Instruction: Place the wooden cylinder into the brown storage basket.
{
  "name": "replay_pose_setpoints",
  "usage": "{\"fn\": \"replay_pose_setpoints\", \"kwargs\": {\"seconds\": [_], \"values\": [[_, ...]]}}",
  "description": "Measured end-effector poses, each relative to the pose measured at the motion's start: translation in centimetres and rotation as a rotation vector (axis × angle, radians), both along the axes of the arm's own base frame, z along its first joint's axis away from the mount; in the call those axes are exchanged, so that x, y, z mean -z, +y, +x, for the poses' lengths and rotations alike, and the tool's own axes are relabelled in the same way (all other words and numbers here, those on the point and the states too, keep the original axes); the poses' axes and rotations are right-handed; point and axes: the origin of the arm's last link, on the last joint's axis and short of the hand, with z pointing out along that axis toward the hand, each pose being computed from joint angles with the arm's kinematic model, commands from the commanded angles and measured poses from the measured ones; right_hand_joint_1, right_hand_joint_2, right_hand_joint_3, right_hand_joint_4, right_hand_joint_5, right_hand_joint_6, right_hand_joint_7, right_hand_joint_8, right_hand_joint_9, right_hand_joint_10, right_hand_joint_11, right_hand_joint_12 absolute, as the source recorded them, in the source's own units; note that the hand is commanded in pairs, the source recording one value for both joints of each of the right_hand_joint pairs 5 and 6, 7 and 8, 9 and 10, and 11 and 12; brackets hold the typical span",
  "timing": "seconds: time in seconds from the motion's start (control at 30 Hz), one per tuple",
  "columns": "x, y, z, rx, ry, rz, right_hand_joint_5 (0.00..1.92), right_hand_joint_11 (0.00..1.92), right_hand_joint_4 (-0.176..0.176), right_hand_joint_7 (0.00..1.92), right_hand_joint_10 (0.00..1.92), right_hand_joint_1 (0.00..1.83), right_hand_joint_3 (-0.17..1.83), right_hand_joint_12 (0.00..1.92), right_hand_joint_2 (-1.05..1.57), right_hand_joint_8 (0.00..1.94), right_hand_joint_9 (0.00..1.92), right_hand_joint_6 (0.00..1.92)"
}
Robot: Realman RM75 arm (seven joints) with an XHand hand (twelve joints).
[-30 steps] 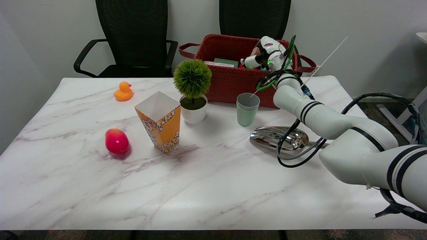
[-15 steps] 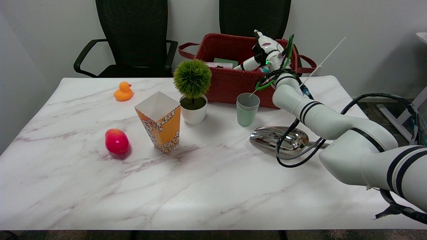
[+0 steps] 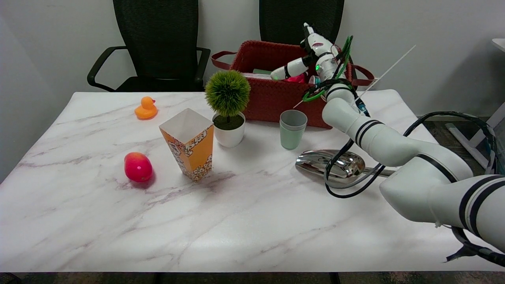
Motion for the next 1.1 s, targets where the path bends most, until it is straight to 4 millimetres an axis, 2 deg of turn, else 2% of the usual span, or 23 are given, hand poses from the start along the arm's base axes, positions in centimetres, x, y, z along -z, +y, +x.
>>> {"fn": "replay_pose_setpoints", "kwargs": {"seconds": [0.3,0.53,0.77,0.83,1.1], "values": [[-0.4,1.0,2.9,-0.15,-0.025,-0.019,0.09,0.59,0.0,0.49,0.51,0.92,0.23,0.59,0.12,0.49,0.51,0.09],[-1.0,3.2,5.7,-0.314,-0.033,-0.042,0.1,0.53,0.0,0.42,0.47,0.98,0.35,0.53,0.17,0.42,0.47,0.1],[-1.4,6.8,7.5,-0.482,-0.031,-0.078,0.1,0.47,0.0,0.39,0.43,1.02,0.52,0.47,0.19,0.39,0.43,0.1],[-1.4,8.4,7.9,-0.539,-0.024,-0.094,0.1,0.46,0.0,0.38,0.41,1.02,0.53,0.46,0.19,0.38,0.41,0.1],[-0.8,14.2,7.7,-0.667,0.016,-0.146,0.1,0.44,0.0,0.32,0.36,1.02,0.52,0.44,0.19,0.32,0.36,0.1]]}}
